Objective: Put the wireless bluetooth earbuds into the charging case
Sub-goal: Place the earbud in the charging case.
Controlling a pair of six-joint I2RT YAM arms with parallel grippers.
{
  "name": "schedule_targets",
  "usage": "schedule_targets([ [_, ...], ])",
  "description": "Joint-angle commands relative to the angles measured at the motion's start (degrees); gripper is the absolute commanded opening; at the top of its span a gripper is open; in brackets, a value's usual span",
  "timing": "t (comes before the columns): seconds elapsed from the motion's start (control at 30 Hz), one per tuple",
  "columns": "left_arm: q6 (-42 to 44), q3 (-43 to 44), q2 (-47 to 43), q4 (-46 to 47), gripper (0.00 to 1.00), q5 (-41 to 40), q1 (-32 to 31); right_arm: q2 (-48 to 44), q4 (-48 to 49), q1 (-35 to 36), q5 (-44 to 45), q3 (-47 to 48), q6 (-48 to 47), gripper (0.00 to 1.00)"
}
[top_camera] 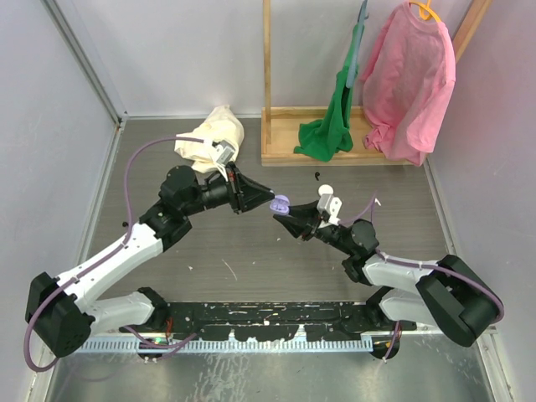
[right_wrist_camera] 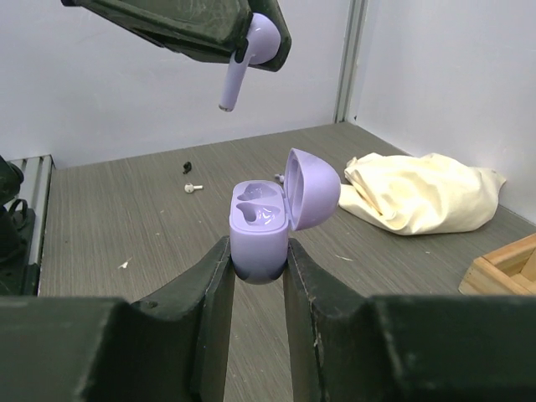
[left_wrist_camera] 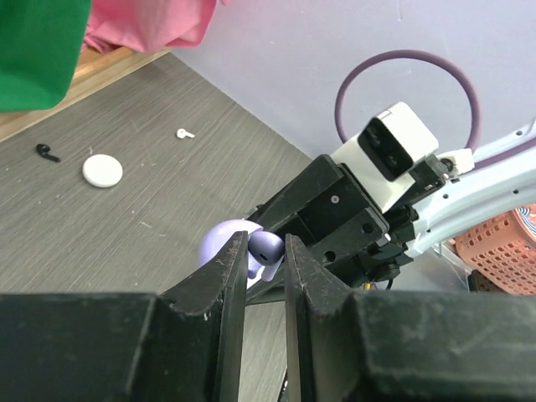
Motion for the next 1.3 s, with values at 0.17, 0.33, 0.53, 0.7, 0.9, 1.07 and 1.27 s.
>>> schedule_targets([
  [0.17, 0.8, -1.5, 0.9, 11.2, 0.22, 0.5, -2.8, 0.8, 8.9, 0.3, -1.2, 1.4, 2.8, 0.01],
  [0.33, 2.0, -1.8, 1.8, 11.6, 0.22, -0.3, -4.1, 0.7, 9.6, 0.3, -1.1, 1.0, 3.3, 0.01],
  [0.53, 3.2, -2.7, 2.4, 11.7, 0.21, -2.2, -4.9, 0.6, 9.9, 0.3, -1.2, 0.9, 3.7, 0.01],
  [0.7, 3.8, -3.0, 2.7, 11.7, 0.21, -2.7, -5.2, 0.4, 9.9, 0.3, -1.2, 0.7, 3.6, 0.01],
  [0.9, 4.4, -3.7, 2.2, 12.0, 0.21, -4.4, -5.3, 0.1, 9.9, 0.3, -1.3, 0.7, 3.7, 0.01],
  [1.07, 5.2, -4.1, 1.8, 12.0, 0.21, -5.2, -5.6, 0.0, 9.9, 0.3, -1.3, 0.5, 3.6, 0.01],
  [1.27, 5.8, -5.1, 1.8, 11.8, 0.2, -5.5, -5.8, 0.0, 9.9, 0.3, -1.2, 0.6, 3.6, 0.01],
])
